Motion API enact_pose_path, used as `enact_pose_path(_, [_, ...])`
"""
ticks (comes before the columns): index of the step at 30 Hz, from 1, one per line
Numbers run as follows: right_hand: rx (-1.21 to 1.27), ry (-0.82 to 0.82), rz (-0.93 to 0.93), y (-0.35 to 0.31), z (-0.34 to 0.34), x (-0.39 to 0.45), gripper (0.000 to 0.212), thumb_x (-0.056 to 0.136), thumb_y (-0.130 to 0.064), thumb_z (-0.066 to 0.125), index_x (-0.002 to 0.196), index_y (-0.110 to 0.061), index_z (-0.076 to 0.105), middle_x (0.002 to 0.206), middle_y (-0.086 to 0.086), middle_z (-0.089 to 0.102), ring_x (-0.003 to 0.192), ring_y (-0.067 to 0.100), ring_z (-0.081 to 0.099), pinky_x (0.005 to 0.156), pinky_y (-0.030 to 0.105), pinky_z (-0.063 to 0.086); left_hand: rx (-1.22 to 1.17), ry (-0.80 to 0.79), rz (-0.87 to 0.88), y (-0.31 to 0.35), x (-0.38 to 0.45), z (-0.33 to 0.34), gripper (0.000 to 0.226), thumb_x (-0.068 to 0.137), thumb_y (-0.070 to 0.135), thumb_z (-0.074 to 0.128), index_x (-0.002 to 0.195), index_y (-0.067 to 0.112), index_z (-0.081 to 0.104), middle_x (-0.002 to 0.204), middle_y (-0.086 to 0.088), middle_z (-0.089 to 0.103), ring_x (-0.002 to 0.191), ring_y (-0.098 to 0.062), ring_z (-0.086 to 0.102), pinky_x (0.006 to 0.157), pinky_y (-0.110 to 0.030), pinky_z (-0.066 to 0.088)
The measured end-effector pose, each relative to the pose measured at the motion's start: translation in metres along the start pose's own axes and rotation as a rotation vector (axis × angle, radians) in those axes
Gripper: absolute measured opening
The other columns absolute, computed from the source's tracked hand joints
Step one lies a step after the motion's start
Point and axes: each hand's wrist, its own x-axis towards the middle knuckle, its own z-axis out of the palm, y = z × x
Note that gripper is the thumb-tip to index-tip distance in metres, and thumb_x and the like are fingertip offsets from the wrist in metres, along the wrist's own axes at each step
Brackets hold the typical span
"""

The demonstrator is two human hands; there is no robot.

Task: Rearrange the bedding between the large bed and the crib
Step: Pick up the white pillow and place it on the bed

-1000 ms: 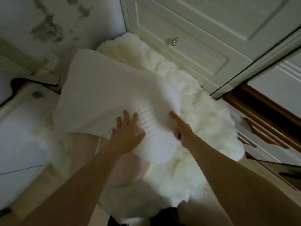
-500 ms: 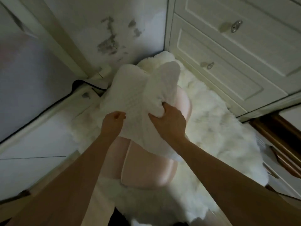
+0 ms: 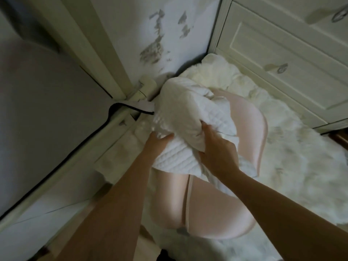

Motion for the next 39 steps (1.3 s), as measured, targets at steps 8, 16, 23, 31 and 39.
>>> enact_pose_path(8, [0.006,-0.030,0.113,0.004,-0.015,-0.009,0.058,0.086,-0.048,0.054,0.135,-0.022,0.037,0.088,0.002,0.067,0.068,0.026,0.065,0.055,0.031,0.046,-0.057,0.054,-0.147,0.000,0.011,-0.019,0.125,0.041,0.075,0.078,0.140,0.009,0.039,0.140,-0.005,0.048,0.125,-0.028,0.049,0.106,-0.045,0.039])
enact_pose_path(16, [0.012,0.015,0.136,0.000,-0.013,-0.022,0.057,0.086,-0.038,0.058,0.137,-0.015,0.044,0.126,0.003,0.059,0.081,0.029,0.066,0.061,0.030,0.044,-0.141,-0.181,-0.145,0.015,-0.004,-0.040,0.099,0.038,0.073,0.081,0.120,0.021,0.064,0.119,-0.002,0.066,0.108,-0.024,0.061,0.099,-0.043,0.045])
enact_pose_path(23, [-0.082,0.010,0.274,0.008,-0.046,-0.037,0.051,0.090,-0.034,0.053,0.136,-0.015,0.043,0.111,0.004,0.055,0.074,0.027,0.061,0.058,0.029,0.033,0.024,0.038,0.136,0.019,-0.066,0.000,0.042,0.075,0.024,0.079,0.105,0.001,0.059,0.097,-0.007,0.062,0.093,-0.026,0.061,0.074,-0.030,0.046])
enact_pose_path(31, [0.119,0.003,0.145,0.022,-0.148,-0.078,0.039,0.094,-0.024,0.048,0.132,-0.014,0.051,0.117,0.009,0.063,0.106,0.030,0.059,0.087,0.033,0.043,0.264,0.343,0.514,0.016,-0.234,0.010,0.024,0.093,0.020,0.051,0.108,0.006,0.063,0.102,-0.009,0.065,0.094,-0.026,0.060,0.075,-0.026,0.040])
enact_pose_path(39, [0.290,-0.097,-0.197,-0.039,-0.205,-0.157,0.023,0.092,-0.028,0.055,0.104,-0.011,0.064,0.100,0.010,0.068,0.094,0.030,0.063,0.075,0.030,0.041,0.485,0.729,0.185,-0.052,-0.394,-0.031,0.030,0.094,0.026,0.048,0.114,0.006,0.056,0.113,-0.013,0.061,0.102,-0.031,0.059,0.077,-0.030,0.041])
